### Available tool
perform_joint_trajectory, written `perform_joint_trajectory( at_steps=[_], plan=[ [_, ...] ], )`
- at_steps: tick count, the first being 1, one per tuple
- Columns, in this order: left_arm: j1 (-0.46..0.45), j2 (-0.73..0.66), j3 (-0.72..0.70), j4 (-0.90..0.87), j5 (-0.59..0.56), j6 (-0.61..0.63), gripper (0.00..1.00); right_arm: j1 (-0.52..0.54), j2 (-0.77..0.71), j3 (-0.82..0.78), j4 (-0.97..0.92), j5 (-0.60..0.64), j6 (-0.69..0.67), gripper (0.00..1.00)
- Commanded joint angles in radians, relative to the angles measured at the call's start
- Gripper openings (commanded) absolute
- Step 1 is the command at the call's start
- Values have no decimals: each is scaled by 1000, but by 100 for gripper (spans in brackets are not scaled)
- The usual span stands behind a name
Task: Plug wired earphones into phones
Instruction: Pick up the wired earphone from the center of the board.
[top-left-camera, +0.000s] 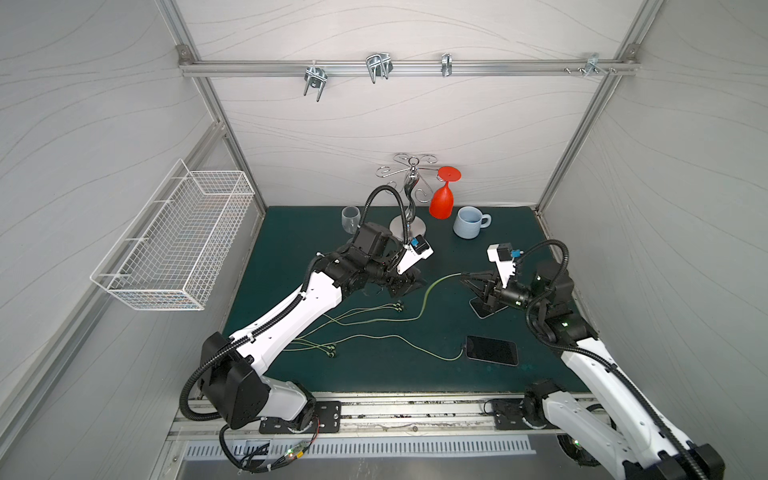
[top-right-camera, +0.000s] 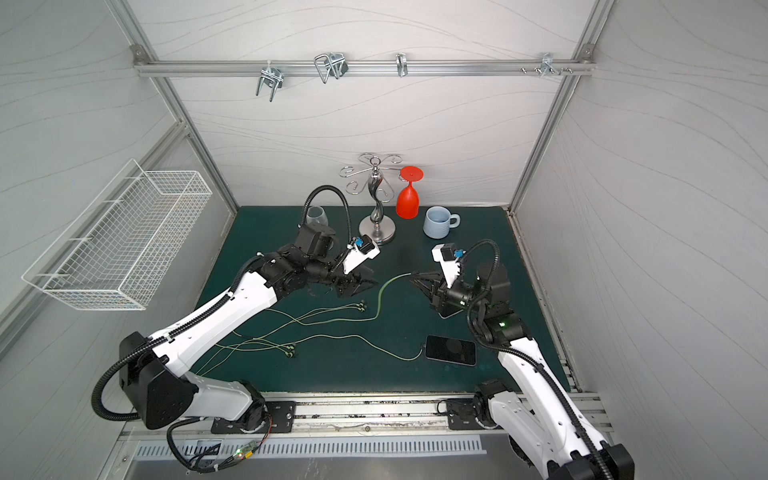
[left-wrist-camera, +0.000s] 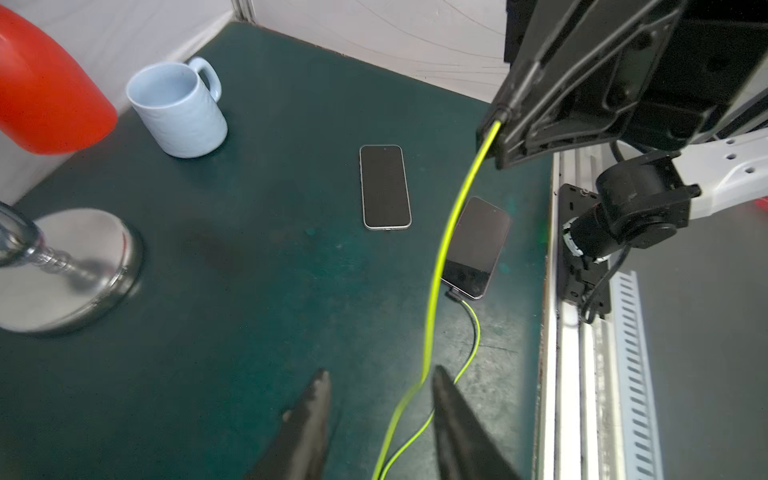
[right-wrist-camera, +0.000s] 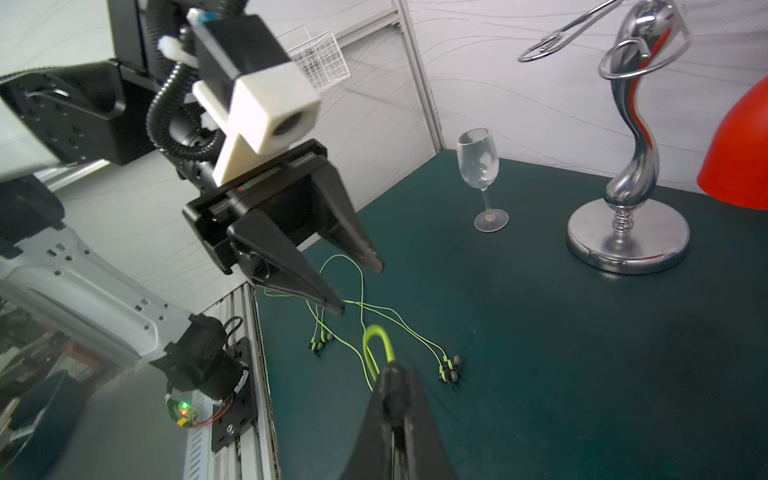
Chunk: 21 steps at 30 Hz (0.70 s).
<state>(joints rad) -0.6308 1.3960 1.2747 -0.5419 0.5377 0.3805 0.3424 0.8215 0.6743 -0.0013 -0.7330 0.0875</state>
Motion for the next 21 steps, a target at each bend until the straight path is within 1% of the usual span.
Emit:
perform_joint_trajectory(
  at_steps=[1,3,5,8,10,11,13,18,21],
  plan=[
    [4,-38,17,-44,51,111,60,33,-5,42,-194,11,-307,0],
    [4,-66,11,-22,82,126,60,51,-1,62,-250,6,-398,0],
    [4,-88,-6,41,138,111,57,68,3,78,-278,-9,-462,0],
    [2,-107,-47,188,242,61,48,99,12,98,-285,-9,-505,0],
    [0,-115,-82,302,272,14,44,122,12,100,-269,-8,-536,0],
    [-4,-116,-91,324,291,18,43,135,12,101,-259,0,-547,0],
    [-21,-115,-88,308,296,61,42,157,14,100,-242,8,-566,0],
    [-61,-98,-63,215,242,170,38,194,45,127,-252,8,-597,0],
    [-79,-82,-53,183,229,206,34,210,61,137,-254,13,-610,0]
  ],
)
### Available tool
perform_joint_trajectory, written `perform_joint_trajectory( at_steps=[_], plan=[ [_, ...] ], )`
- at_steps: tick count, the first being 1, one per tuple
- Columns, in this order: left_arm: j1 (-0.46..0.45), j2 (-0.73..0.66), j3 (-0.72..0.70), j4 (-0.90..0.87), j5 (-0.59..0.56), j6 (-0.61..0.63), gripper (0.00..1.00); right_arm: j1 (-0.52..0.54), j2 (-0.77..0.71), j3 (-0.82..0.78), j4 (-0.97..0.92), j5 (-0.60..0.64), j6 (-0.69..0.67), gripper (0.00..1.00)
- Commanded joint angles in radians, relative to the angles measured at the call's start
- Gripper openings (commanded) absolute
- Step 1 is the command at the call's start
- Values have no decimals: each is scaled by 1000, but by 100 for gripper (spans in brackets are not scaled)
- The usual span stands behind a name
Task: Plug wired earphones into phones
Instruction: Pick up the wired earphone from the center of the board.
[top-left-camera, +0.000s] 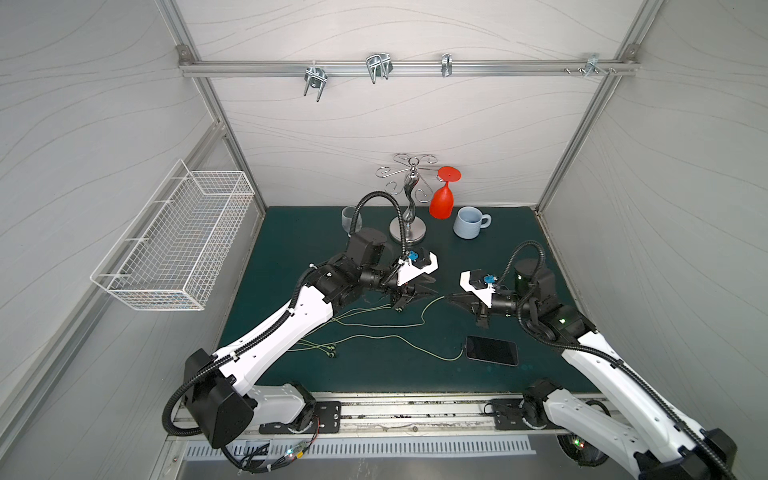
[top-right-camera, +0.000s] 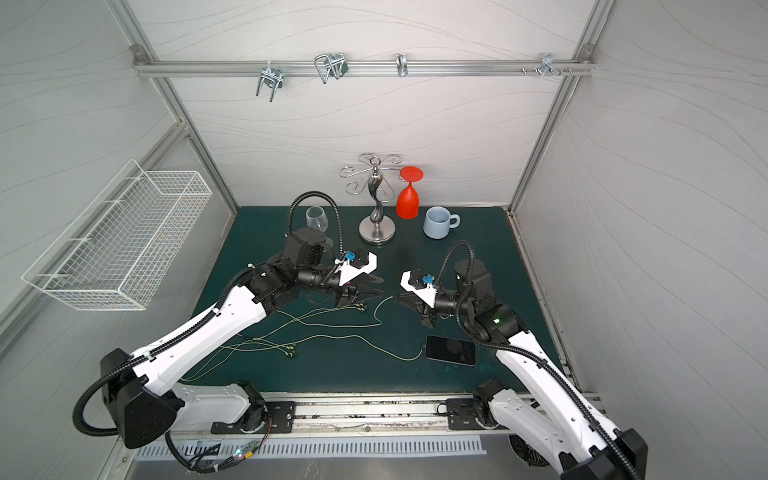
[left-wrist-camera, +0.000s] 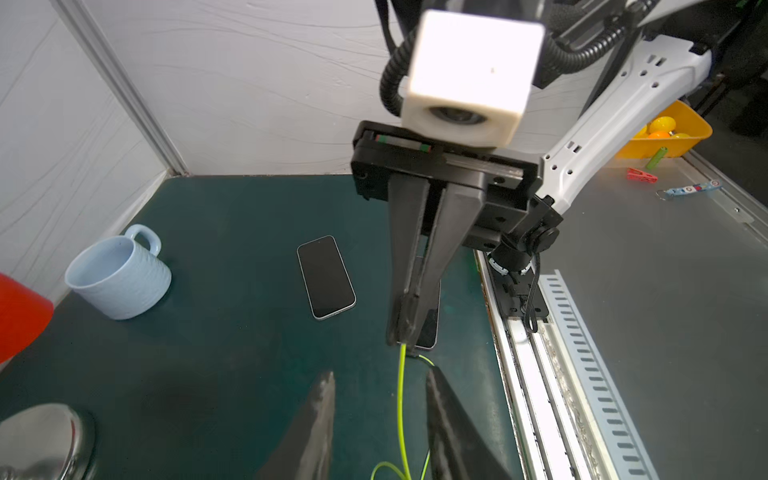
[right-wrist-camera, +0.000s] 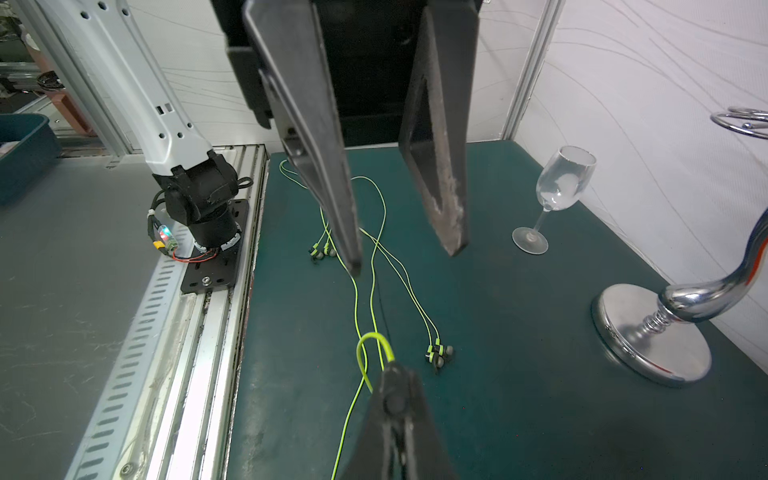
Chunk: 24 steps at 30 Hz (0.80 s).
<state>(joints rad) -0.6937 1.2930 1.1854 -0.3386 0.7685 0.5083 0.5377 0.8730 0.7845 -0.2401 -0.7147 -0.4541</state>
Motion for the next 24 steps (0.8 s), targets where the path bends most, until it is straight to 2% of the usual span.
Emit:
perform_joint_trajectory(
  at_steps=[1,5,9,14,24],
  plan=[
    [-18,26,43,-32,0,87,33,17,14,30,-15,-6,-69,0],
    [-27,43,48,-47,-9,94,30,32,31,35,-14,-11,-75,0],
    [-33,49,43,-46,-34,99,21,47,42,31,-9,-10,-79,0],
    [-35,57,37,-49,-40,101,19,57,59,33,0,-8,-79,0],
    [-48,67,36,-50,-66,95,20,70,79,23,43,-6,-61,0]
  ],
)
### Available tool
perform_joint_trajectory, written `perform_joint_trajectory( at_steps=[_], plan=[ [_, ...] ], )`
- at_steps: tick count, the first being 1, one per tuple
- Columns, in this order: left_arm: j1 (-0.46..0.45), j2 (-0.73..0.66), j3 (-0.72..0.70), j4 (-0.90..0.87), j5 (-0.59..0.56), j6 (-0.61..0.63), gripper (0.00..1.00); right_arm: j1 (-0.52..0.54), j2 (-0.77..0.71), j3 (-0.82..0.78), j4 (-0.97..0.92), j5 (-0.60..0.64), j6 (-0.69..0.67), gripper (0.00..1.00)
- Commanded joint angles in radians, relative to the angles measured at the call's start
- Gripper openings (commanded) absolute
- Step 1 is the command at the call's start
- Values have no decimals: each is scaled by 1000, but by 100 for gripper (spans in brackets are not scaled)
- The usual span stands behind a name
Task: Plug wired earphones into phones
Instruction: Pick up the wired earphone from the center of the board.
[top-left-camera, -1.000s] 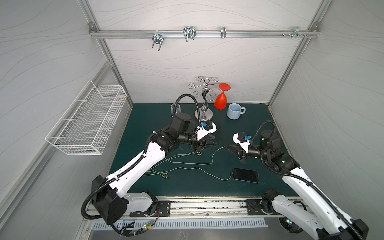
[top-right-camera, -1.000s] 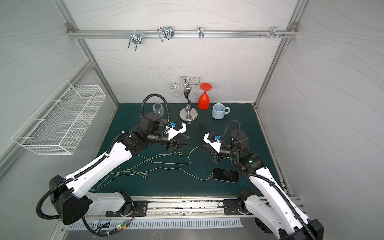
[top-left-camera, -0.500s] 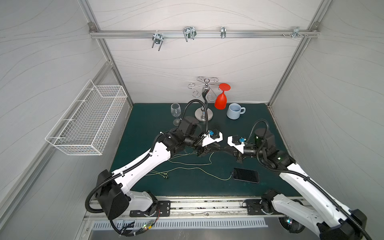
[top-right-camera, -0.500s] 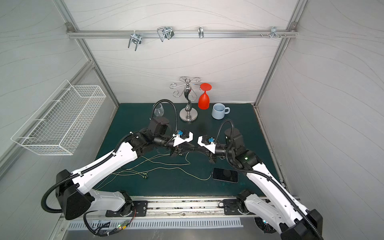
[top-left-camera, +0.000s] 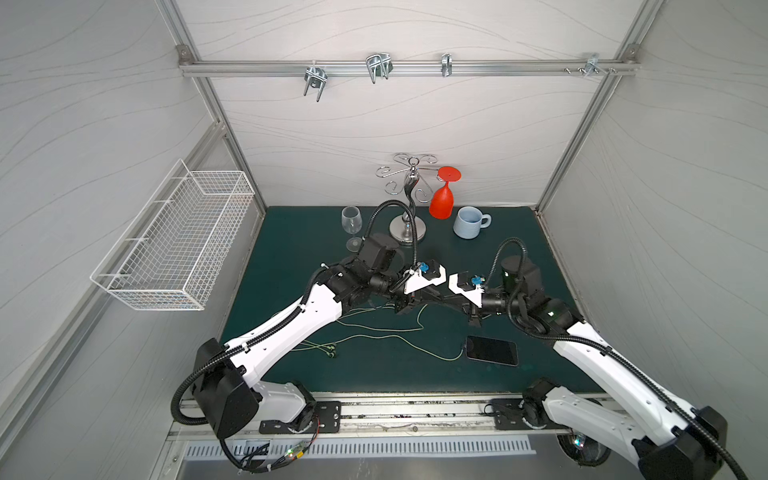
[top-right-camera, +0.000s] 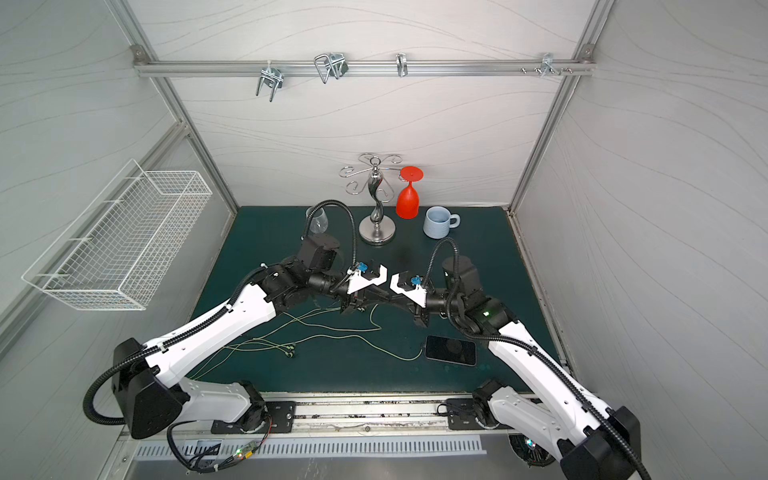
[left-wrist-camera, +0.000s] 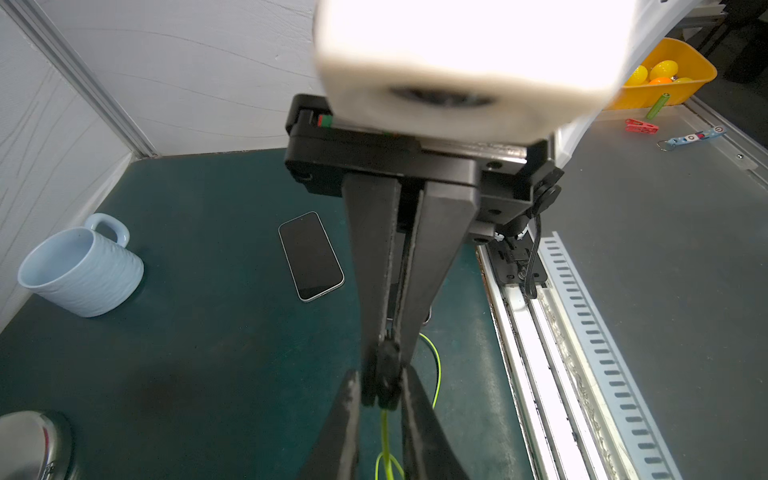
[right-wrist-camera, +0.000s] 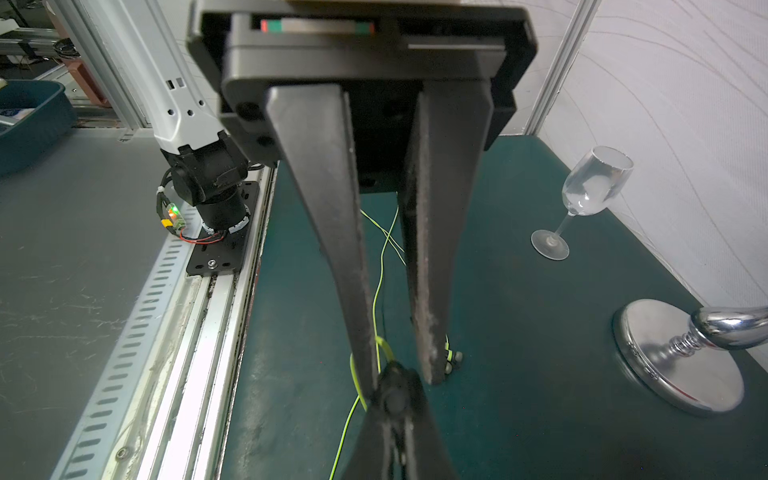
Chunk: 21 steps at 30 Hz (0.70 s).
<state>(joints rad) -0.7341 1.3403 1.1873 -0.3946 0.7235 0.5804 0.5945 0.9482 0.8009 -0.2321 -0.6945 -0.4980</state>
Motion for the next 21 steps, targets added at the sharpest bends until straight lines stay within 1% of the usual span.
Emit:
perform_joint_trajectory(
  at_steps=[1,5,9,14,18,21],
  plan=[
    [-11,20,34,4,-28,25,20,14,5,6,41,-27,-12,0],
    [-24,28,34,-21,-61,48,18,13,13,8,48,-35,-4,0],
    [-25,25,34,-28,-62,47,11,15,17,9,39,-44,-7,0],
    [-29,25,36,-22,-55,36,9,18,18,14,25,-47,-18,0],
    [-36,28,38,-15,-48,35,19,22,29,25,8,-70,-24,0],
    [-42,33,44,-17,-50,38,21,28,38,34,-5,-78,-34,0]
  ],
)
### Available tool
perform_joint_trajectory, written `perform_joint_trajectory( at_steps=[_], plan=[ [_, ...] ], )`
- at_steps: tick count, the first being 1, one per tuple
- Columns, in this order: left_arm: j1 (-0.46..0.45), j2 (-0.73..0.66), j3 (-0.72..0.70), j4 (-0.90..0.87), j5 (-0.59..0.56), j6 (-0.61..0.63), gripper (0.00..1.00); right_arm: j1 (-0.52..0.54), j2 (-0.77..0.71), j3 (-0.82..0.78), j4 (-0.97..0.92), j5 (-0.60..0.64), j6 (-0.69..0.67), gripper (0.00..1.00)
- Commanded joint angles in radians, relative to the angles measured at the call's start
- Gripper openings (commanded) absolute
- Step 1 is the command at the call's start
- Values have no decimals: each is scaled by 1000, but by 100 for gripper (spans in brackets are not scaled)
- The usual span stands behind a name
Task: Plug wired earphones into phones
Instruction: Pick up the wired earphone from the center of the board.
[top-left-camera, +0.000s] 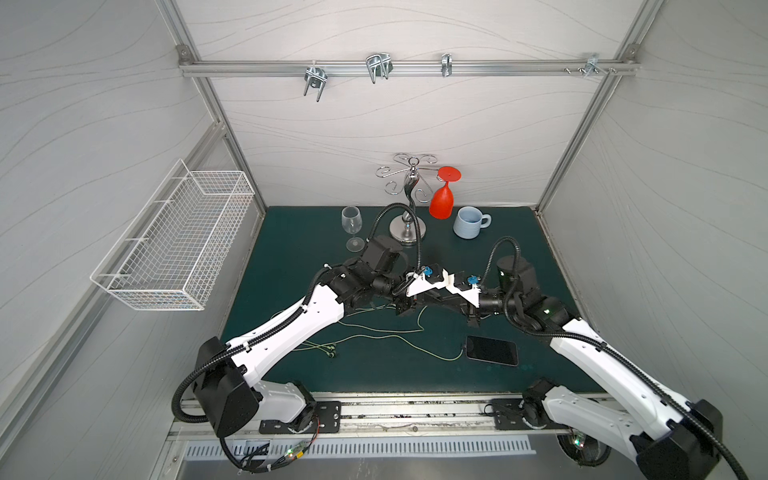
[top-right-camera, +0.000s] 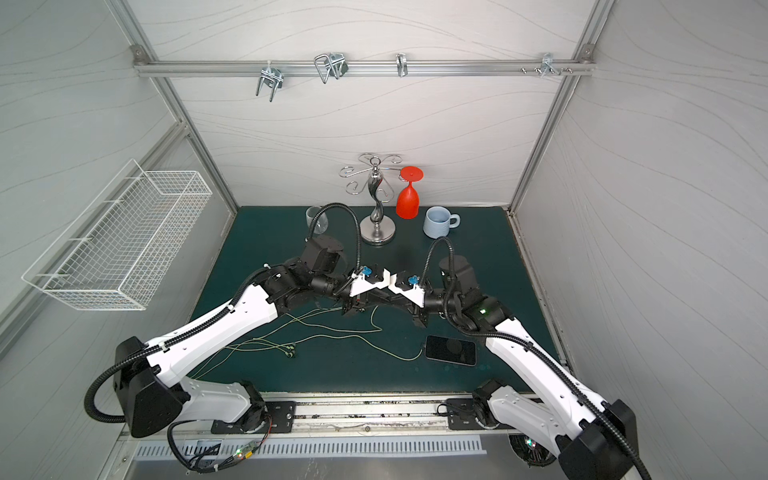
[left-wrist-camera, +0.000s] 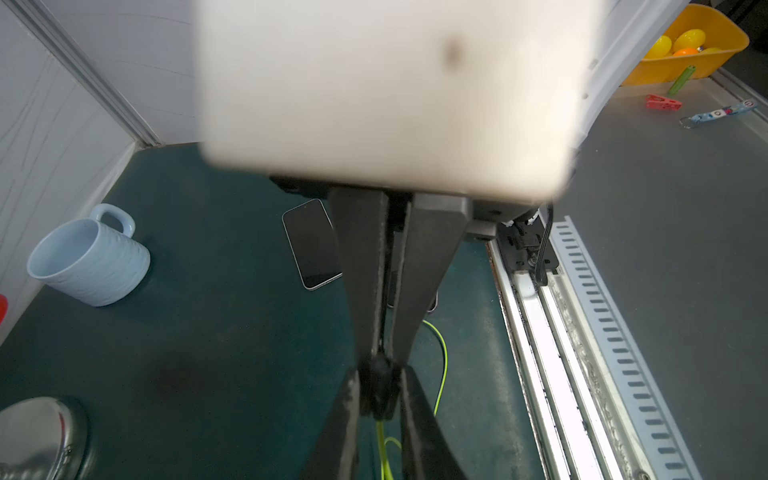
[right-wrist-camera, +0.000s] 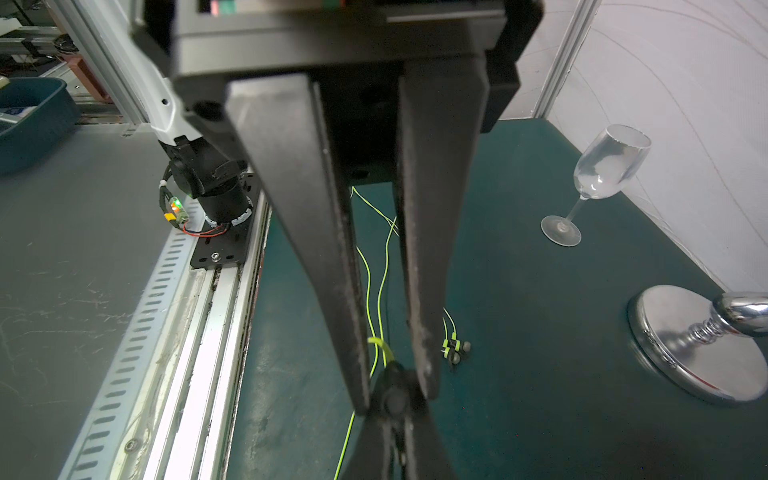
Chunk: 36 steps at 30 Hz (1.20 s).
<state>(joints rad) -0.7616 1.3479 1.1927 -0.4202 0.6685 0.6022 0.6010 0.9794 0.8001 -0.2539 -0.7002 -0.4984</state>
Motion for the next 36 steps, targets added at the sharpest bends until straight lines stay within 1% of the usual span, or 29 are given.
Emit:
perform_joint_trajectory(
  at_steps=[1,3,5,9,11,15,21,24,28,29,31,32,34,35,36],
  plan=[
    [-15,26,41,8,5,15,20,23,9,36,14,-73,-35,0],
    [-16,28,42,7,10,19,14,26,13,42,7,-71,-47,0],
    [-18,30,42,3,12,21,10,27,13,44,7,-68,-51,0],
    [-19,33,41,-13,12,28,6,27,4,40,14,-61,-56,0],
    [-19,33,41,-27,10,36,6,27,-4,33,30,-56,-53,0],
    [-20,28,39,-52,-12,52,11,27,-12,27,43,-44,-47,0],
    [-21,25,28,-78,-30,67,12,28,-26,14,65,-39,-48,2],
    [-20,27,27,-81,-19,58,12,28,-32,13,75,-45,-47,1],
    [-21,28,19,-75,-14,44,8,27,-32,13,90,-48,-38,1],
    [-20,28,16,-75,-14,43,6,28,-32,13,93,-46,-38,1],
    [-20,27,16,-73,-17,36,0,27,-33,14,84,-43,-50,5],
    [-20,24,12,-59,-25,16,0,28,-33,16,76,-33,-58,6],
    [-17,20,5,-31,-48,-17,0,27,-36,21,46,-4,-82,20],
    [-15,17,1,-20,-57,-28,0,26,-41,22,26,10,-102,23],
    [-13,16,-3,-8,-65,-42,0,23,-45,22,12,21,-113,28]
  ],
)
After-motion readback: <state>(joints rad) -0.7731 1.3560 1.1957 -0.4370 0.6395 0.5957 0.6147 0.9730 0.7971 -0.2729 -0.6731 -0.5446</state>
